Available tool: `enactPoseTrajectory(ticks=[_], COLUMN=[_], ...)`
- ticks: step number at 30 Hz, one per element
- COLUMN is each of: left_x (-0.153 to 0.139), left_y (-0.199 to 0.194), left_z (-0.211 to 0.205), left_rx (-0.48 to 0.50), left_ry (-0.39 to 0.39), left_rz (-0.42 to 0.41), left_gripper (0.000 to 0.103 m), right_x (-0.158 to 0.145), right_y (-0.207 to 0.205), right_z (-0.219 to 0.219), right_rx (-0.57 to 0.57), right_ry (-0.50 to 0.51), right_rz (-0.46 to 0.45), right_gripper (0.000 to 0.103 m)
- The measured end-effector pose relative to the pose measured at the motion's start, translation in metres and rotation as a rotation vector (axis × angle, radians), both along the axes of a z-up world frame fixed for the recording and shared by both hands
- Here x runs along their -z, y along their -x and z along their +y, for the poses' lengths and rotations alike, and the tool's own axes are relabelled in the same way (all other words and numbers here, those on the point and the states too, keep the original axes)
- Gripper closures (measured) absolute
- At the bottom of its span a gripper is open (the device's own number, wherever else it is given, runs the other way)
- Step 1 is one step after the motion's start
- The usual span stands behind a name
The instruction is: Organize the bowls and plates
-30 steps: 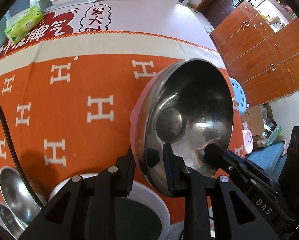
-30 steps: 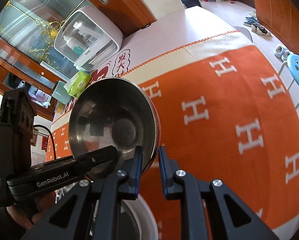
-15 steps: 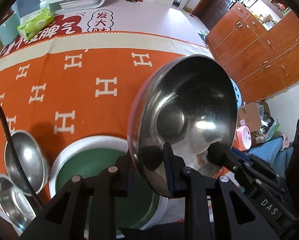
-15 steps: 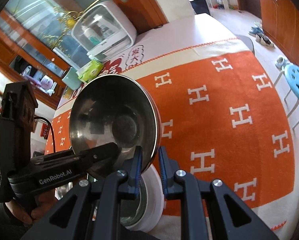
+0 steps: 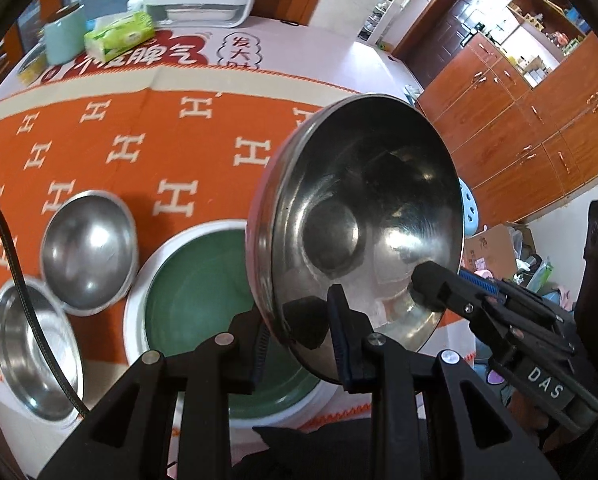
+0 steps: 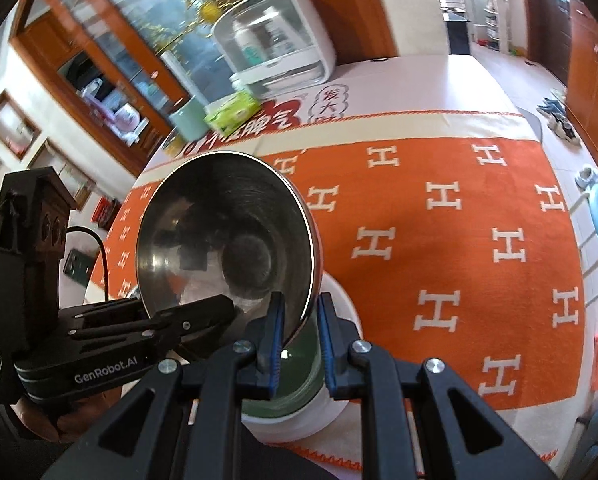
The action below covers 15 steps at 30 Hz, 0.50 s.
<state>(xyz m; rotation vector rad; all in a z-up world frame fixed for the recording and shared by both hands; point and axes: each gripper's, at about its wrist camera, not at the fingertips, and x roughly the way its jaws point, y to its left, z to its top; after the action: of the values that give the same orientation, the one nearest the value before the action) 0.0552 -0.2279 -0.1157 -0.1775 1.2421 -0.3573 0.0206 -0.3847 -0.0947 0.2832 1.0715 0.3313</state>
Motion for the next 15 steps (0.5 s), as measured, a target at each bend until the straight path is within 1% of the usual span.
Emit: enactPoseTrajectory(ticks=[4,9,15], left_x=[0.001,-0.002,0.000], left_y=[0.014,0.029,0.040], left_z=[0.019,0.042,0.074], left_rx=[-0.014,-0.038,-0.079], left_ry=[0.017,0.012,0.033], left_rz=[0.007,-0.002,0.014], left_gripper=[0.074,0.074,0.074], right_x=[-0.004,-0.005,-0.007], right_y=[0.005,0.008,0.011], right_z=[0.019,0.043,0.073], right_rx=[-0.052,-0.105,-0.146], right_ry=[0.018,0.025,0.037], right_rz=[-0.011,-0.004,0.002], right_gripper=[0.087,0.087,0.087])
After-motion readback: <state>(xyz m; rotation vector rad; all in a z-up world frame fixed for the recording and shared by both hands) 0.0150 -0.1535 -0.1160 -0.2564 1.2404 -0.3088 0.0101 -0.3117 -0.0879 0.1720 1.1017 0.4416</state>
